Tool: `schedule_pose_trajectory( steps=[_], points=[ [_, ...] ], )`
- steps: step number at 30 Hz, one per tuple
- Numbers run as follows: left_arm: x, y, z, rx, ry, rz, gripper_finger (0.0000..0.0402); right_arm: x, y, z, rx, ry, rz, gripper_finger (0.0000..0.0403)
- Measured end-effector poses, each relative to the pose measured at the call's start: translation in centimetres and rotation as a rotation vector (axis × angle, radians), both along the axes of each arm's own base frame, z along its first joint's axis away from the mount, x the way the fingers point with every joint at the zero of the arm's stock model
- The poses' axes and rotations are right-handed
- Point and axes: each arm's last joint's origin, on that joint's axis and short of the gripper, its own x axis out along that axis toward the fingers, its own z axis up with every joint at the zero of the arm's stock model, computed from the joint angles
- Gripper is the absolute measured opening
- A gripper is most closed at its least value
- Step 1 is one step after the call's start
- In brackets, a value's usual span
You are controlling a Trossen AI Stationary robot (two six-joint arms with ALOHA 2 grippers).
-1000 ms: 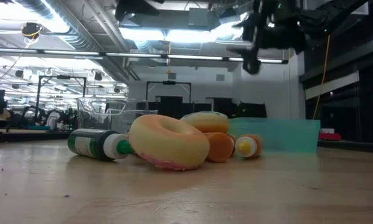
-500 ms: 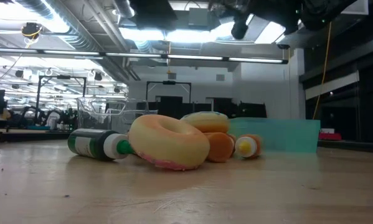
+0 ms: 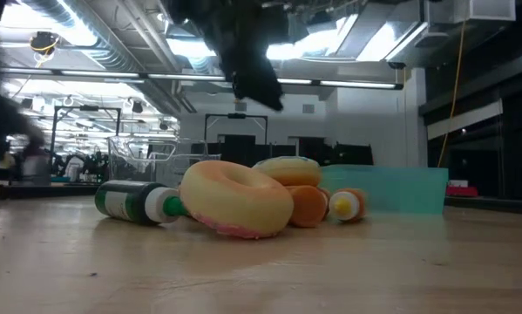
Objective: Pick & Place Food Item
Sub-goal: Put the blue donut into the yellow bin
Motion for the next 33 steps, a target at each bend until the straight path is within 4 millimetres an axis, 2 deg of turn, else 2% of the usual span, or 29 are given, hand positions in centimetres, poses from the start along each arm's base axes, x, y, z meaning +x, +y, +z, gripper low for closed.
schedule_pose_trajectory(
  steps=[8,21,33],
  points=[
    [1.5,-0.1,-4.0,-0.033,0.098,-0.046,0.0169,0.0,0.0,0.2,-0.028,0.029,0.026,0.0237],
    [2.3,1.0,-7.2,-0.052,0.172,-0.004,0.0169,0.0,0.0,0.1,-0.027,0.04,0.031,0.0237],
    [2.7,0.8,-7.5,-0.112,0.15,-0.005,0.0169,0.0,0.0,0.1,-0.029,0.039,0.03,0.0237]
  ],
)
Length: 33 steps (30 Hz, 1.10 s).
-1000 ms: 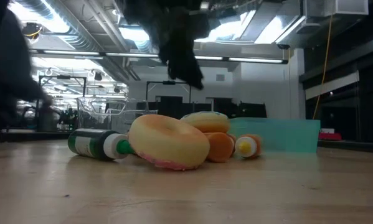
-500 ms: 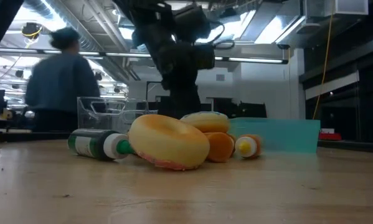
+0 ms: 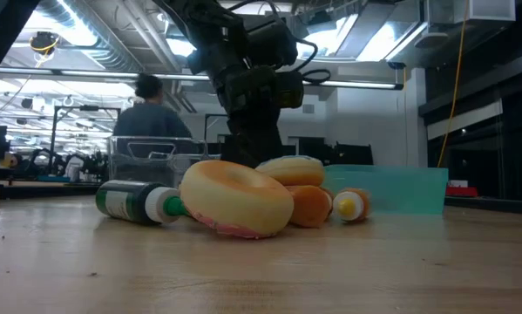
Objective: Pick & Place Food Item
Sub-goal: Put the blue donut into the yellow bin
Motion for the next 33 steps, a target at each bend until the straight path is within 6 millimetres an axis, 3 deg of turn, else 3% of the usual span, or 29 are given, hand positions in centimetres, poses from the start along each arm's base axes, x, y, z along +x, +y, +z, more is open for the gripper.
schedule_pose_trajectory(
  steps=[7,11,16,20,23,27,33],
  points=[
    [0.2,0.1,-0.8,-0.015,0.016,0.02,0.0159,0.0,0.0,0.0,0.001,0.0,0.0,0.0237],
    [0.4,0.1,-1.2,-0.036,0.024,0.044,0.0114,0.0,0.0,0.0,0.004,0.002,0.0,0.0237],
    [0.4,0.2,-1.2,-0.046,0.031,0.068,0.0023,0.0,0.0,0.0,0.005,0.001,-0.002,0.0237],
    [0.2,0.8,-0.5,-0.051,0.018,0.096,0.0012,0.0,0.0,0.0,0.005,0.001,-0.002,0.0237],
    [0.5,1.4,1.2,-0.048,-0.002,0.109,0.0011,0.0,0.0,0.0,0.004,0.001,-0.002,0.0237],
    [1.3,2.4,5.3,-0.003,-0.078,0.113,0.0008,0.0,0.0,0.0,0.002,0.0,-0.003,0.0237],
    [1.2,5.3,10.7,0.265,-0.044,0.201,0.0009,0.0,0.0,0.0,0.002,-0.001,-0.003,0.0237]
  ],
)
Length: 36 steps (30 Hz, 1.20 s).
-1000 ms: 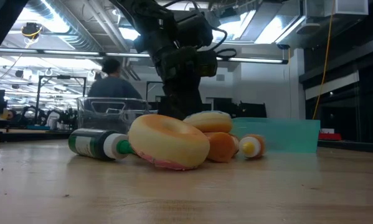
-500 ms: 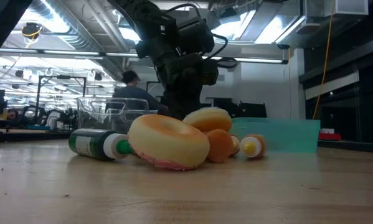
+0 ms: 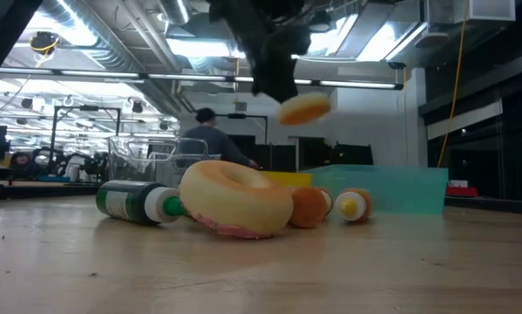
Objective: Pick & Place Food Item
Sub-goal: Put the blue donut into the yellow bin
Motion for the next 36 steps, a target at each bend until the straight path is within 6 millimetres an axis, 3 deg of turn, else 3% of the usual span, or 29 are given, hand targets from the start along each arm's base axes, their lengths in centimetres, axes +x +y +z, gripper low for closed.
schedule_pose_trajectory(
  steps=[5,12,17,29,36],
  points=[
    [-1.8,4.0,0.5,0.086,0.109,0.12,0.0008,0.0,0.1,0.0,-0.005,-0.005,0.002,0.0237],
    [-3.8,9.5,-1.6,0.076,0.12,0.221,0.0008,0.2,0.6,0.2,-0.014,-0.024,0.015,0.0237],
    [-4.6,11.6,-2.9,0.029,0.07,0.265,0.0008,0.2,0.6,0.2,-0.015,-0.024,0.016,0.0237],
    [-1.6,10.8,-8.7,-0.067,0.124,0.201,0.0008,0.2,0.6,0.2,-0.013,-0.023,0.017,0.0237],
    [-1.5,10.3,-9.2,-0.056,0.159,0.193,0.0008,0.2,0.6,0.2,-0.007,-0.02,0.02,0.0237]
  ],
)
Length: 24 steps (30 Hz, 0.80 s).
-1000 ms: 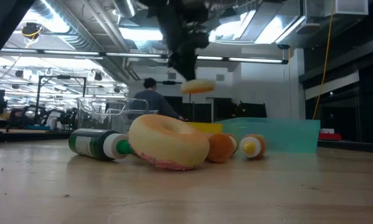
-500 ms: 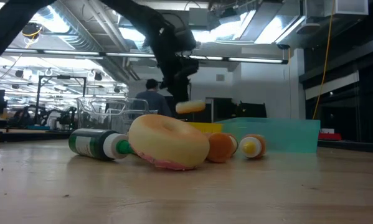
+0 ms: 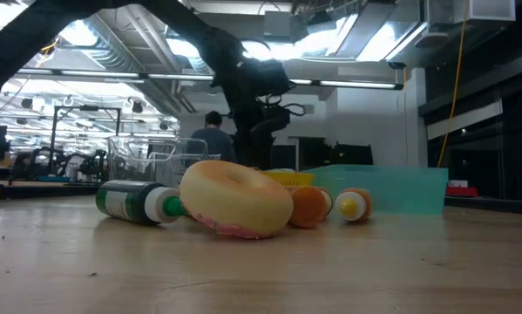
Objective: Pick & Place Food Item
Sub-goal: Put the blue donut into the yellow bin, then put the bottom yellow donut into the yellow bin
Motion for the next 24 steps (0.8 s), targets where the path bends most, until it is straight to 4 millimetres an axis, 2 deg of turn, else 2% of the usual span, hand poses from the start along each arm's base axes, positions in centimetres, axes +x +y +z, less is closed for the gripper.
schedule_pose_trajectory(
  steps=[10,13,24],
  points=[
    [-0.5,0.48,-0.11,-0.002,0.028,-0.008,0.002,-0.01,0.02,-0.01,-0.003,0.002,0.006,0.0237],
    [-0.48,0.44,-0.11,-0.013,0.022,-0.014,0.0049,-0.01,0.02,-0.01,-0.003,0.002,0.006,0.0237],
    [-0.23,0.42,0.41,-0.042,-0.005,-0.012,0.0195,-0.01,0.03,-0.01,-0.007,0.002,0.008,0.0237]
  ],
)
